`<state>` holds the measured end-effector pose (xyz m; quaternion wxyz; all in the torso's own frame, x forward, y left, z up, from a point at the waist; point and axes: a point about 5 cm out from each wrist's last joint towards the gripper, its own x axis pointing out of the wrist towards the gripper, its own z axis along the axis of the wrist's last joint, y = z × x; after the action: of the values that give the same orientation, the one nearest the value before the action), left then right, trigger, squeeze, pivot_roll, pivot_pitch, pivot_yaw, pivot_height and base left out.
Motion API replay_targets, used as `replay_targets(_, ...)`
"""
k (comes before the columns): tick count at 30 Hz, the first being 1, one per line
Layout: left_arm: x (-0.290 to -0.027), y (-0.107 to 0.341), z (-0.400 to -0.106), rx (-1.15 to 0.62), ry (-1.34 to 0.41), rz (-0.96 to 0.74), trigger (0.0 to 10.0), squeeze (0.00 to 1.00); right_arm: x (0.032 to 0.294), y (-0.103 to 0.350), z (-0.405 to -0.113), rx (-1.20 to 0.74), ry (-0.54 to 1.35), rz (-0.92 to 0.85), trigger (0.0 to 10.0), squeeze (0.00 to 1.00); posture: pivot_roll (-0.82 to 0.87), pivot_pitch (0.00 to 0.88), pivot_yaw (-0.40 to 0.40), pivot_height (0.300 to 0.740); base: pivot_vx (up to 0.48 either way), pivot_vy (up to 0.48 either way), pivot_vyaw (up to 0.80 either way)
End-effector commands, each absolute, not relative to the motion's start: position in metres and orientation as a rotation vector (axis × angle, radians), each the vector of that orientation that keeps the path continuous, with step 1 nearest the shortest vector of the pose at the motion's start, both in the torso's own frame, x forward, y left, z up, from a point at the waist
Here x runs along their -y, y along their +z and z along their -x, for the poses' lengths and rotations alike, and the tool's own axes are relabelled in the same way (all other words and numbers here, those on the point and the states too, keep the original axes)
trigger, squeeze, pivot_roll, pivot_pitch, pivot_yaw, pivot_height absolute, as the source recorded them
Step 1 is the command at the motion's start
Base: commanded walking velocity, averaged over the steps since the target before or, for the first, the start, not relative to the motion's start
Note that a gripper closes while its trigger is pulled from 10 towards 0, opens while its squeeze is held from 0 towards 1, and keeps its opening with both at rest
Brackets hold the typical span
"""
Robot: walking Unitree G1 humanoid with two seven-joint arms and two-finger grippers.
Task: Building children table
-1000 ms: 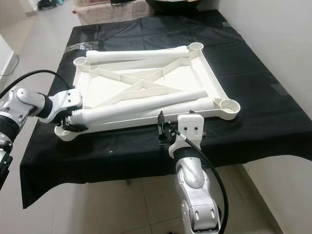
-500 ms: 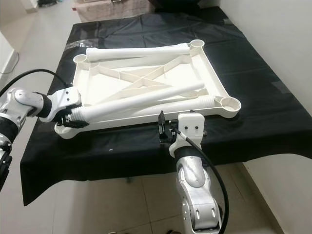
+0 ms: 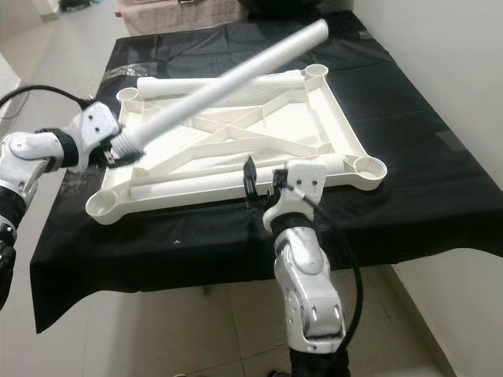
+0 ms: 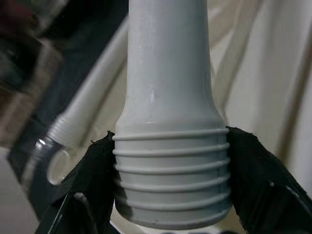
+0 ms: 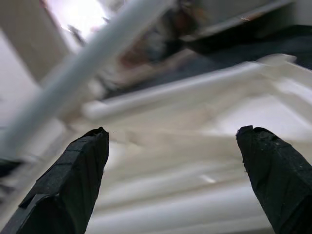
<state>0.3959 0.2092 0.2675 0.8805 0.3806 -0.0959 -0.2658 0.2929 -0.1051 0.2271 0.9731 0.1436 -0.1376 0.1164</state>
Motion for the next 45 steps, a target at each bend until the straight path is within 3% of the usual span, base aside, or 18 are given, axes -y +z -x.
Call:
replay_targets(1, -0.209, 0.267, -0.394, 0.254, -0.520, -0.813, 10.0, 0.00, 0.099, 0.225, -0.293, 0.259, 0.300, -0.339, 10.0, 1.00, 0.05, 0.066, 0.037, 0.740, 0.000, 0.000, 0.00)
replay_targets(3, -0.207, 0.266, -0.393, 0.273, -0.504, -0.827, 10.0, 0.00, 0.097, 0.226, -0.293, 0.262, 0.325, -0.348, 10.0, 1.00, 0.05, 0.064, 0.036, 0.740, 0.000, 0.000, 0.00)
replay_targets(4, -0.196, 0.260, -0.391, 0.340, -0.462, -0.798, 10.0, 0.00, 0.090, 0.231, -0.294, 0.263, 0.411, -0.366, 10.0, 0.00, 0.04, 0.049, 0.025, 0.740, 0.000, 0.000, 0.00)
replay_targets(6, -0.183, 0.251, -0.386, 0.401, -0.429, -0.755, 10.0, 0.00, 0.081, 0.237, -0.295, 0.265, 0.491, -0.377, 10.0, 0.00, 0.04, 0.048, 0.024, 0.740, 0.000, 0.000, 0.00)
replay_targets(27, -0.110, 0.201, -0.339, 0.489, -0.492, -0.639, 10.0, 0.00, 0.067, 0.250, -0.311, 0.250, 0.585, -0.536, 10.0, 0.00, 0.03, 0.035, -0.008, 0.740, 0.000, 0.000, 0.00)
replay_targets(45, -0.095, 0.183, -0.306, 0.480, -0.511, -0.638, 10.0, 0.00, 0.077, 0.251, -0.325, 0.242, 0.498, -0.641, 10.0, 0.00, 0.03, 0.024, -0.010, 0.740, 0.000, 0.000, 0.00)
